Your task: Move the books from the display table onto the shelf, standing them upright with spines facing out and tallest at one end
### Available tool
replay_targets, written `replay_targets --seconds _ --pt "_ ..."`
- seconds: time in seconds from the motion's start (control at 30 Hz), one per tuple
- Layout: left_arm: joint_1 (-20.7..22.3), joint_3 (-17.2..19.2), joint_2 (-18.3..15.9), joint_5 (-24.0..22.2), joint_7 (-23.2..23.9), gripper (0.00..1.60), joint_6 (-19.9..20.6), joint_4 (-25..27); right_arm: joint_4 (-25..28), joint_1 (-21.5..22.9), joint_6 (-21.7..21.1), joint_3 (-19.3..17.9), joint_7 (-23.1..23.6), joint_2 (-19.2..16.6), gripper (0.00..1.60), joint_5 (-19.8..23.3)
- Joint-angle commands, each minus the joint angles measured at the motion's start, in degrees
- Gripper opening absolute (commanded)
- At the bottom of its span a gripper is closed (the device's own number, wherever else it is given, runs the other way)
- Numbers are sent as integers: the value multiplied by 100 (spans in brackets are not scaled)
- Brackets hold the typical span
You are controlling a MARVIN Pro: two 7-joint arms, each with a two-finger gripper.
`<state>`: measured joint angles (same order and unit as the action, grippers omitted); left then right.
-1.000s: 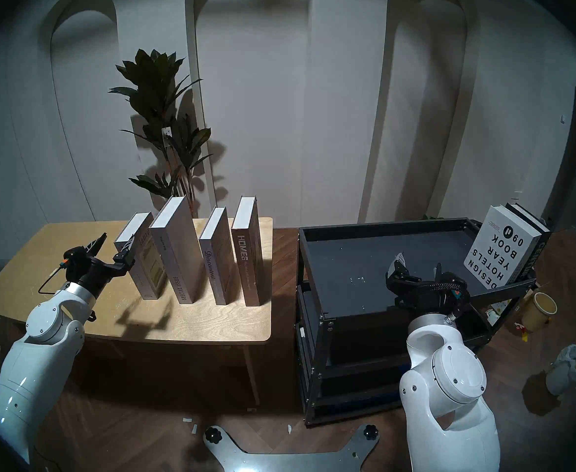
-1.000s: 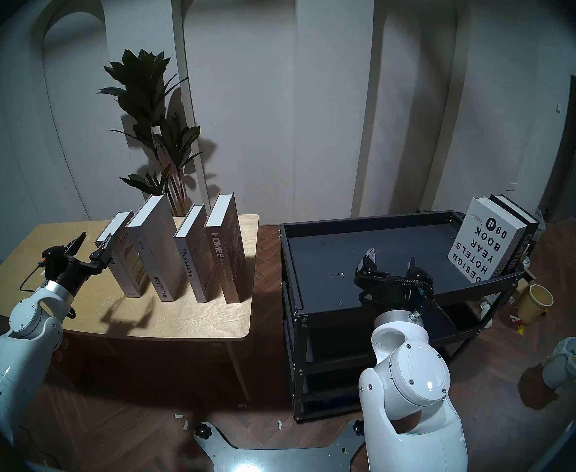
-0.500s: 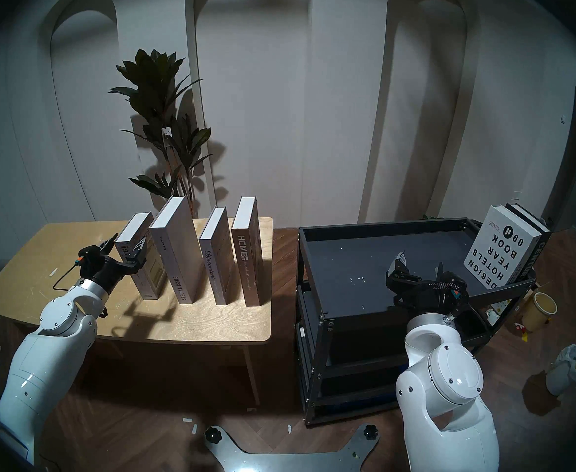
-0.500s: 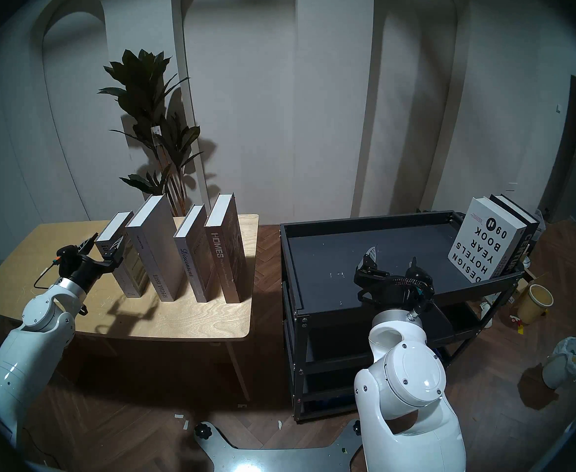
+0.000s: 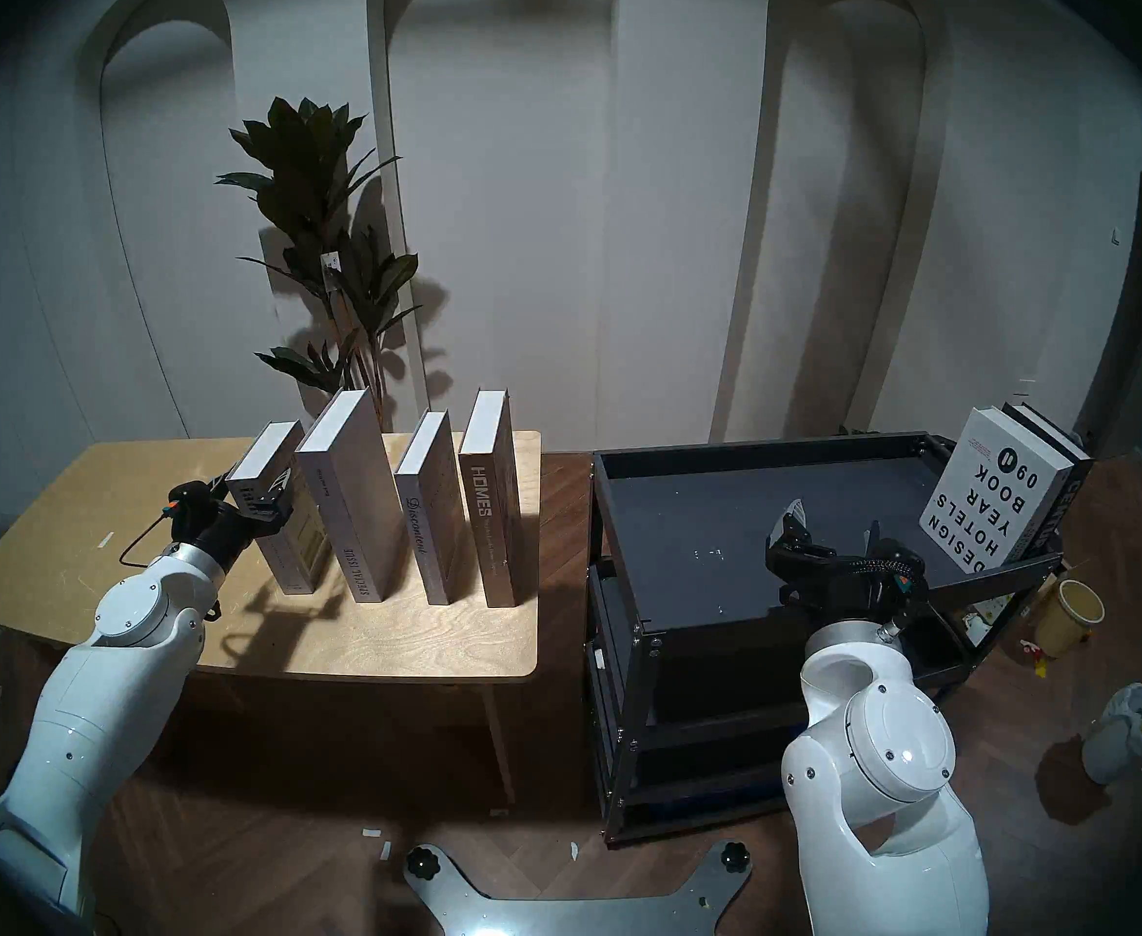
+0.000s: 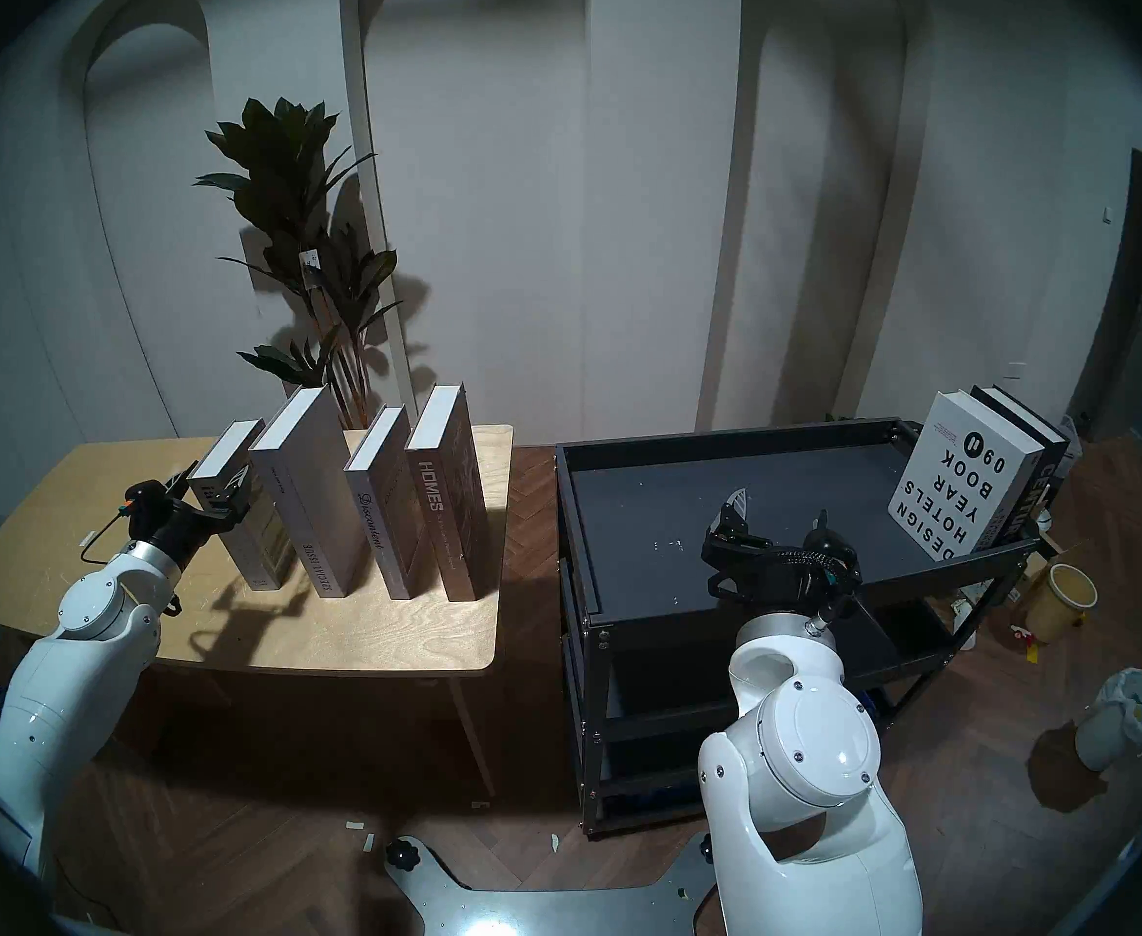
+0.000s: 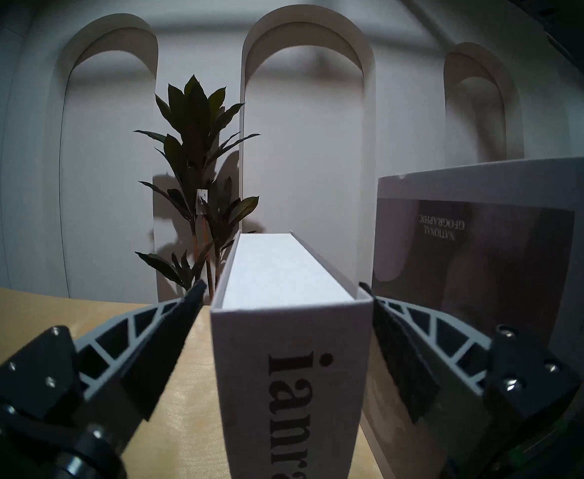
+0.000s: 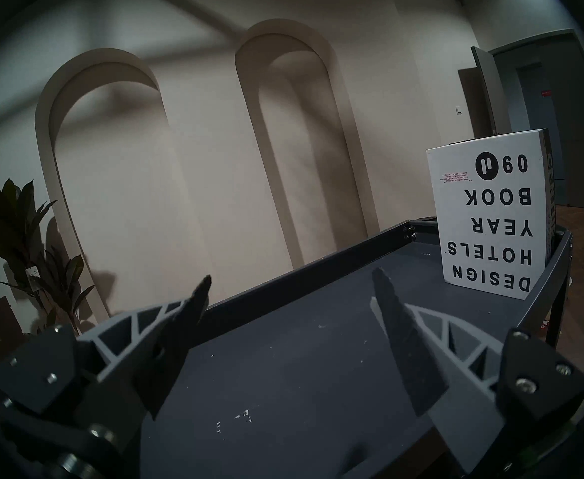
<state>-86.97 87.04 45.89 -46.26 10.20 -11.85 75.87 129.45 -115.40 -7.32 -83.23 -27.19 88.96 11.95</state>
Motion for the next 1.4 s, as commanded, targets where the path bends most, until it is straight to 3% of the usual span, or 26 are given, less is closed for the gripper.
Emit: replay_targets --seconds 0.0,0.17,0.6,0.9,1.37 --pt "652 -209 50 97 64 0 205 -114 107 33 79 0 20 -2 160 11" --pt "618 -218 51 205 -243 0 353 -5 107 32 94 7 6 -21 160 21" --pt "371 716 -479 251 -1206 0 509 537 91 48 79 21 -21 -48 160 16" --pt "-8 1386 -692 249 -1728 0 766 1242 89 50 82 23 -24 -55 160 18" --pt "733 1817 -693 -423 -1820 0 1222 2285 62 67 69 28 -28 -64 160 8"
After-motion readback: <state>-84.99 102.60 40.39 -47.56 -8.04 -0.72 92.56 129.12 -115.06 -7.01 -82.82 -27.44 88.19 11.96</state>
